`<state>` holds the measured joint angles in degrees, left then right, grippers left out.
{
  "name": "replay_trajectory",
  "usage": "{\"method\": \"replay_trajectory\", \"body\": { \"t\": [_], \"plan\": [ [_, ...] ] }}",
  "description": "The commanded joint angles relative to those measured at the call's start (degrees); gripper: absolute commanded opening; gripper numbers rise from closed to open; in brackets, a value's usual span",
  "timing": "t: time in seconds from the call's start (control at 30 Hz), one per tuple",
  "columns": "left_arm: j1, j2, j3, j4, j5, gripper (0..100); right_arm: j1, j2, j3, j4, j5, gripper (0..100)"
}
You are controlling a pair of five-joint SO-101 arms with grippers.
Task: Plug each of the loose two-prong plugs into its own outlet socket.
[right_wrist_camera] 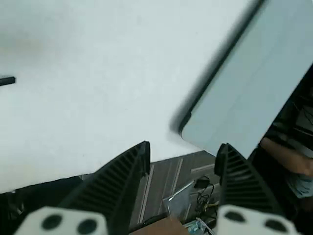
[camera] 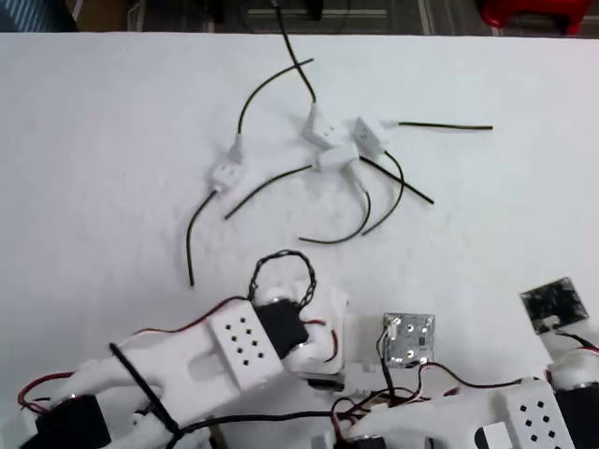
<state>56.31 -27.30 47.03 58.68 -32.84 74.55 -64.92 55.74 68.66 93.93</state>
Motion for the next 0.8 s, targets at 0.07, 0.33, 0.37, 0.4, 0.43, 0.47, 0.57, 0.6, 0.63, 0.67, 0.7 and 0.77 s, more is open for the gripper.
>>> {"method": "replay_trajectory", "body": {
  "t": [0.07, 0.33, 0.37, 0.4, 0.43, 0.47, 0.57, 0.6, 0.63, 0.67, 0.7, 0.77],
  "plan": [
    [-2.95, 0.04, 5.19, -7.47, -3.52, 29, 4.35, -0.48, -0.44, -5.41, 0.09, 21.7],
    [-2.33, 0.04, 10.29, -13.36, -4.57, 29, 4.18, -0.57, -5.98, -3.21, -2.9, 21.8],
    [-1.45, 0.04, 10.37, -13.63, -4.48, 29, 4.18, -0.57, -8.0, -2.24, -3.34, 21.8],
    [-0.48, 0.04, 10.37, -13.89, -4.4, 29, 4.09, -0.57, -9.85, -1.19, -3.6, 21.8],
    [0.31, 0.04, 10.29, -14.07, -4.31, 29, 4.09, -0.57, -11.16, -0.13, -3.78, 21.9],
    [1.27, 0.04, 9.93, -14.15, -3.87, 29, 4.09, -0.48, -12.13, 0.84, -3.78, 21.9],
    [3.74, 0.13, 8.18, -14.15, -0.26, 29, 4.09, -0.48, -12.92, 1.89, -3.69, 21.9],
    [4.53, 0.13, 7.91, -14.15, 0.09, 29, 4.09, -0.48, -12.92, 1.8, -3.69, 21.7],
    [5.23, 0.22, 7.91, -14.15, -0.09, 29, 4.09, -0.48, -12.92, 1.8, -3.69, 21.7],
    [5.76, 0.22, 8.0, -14.15, 0.0, 29, 4.09, -0.48, -12.92, 1.89, -3.69, 21.7],
    [6.2, 0.31, 8.09, -14.15, 0.09, 29, 4.09, -0.48, -12.92, 1.89, -3.78, 21.7],
    [6.46, 1.98, 7.65, -14.15, 0.26, 29, 4.0, -0.57, -13.1, 1.89, -3.87, 21.7]
  ]
}}
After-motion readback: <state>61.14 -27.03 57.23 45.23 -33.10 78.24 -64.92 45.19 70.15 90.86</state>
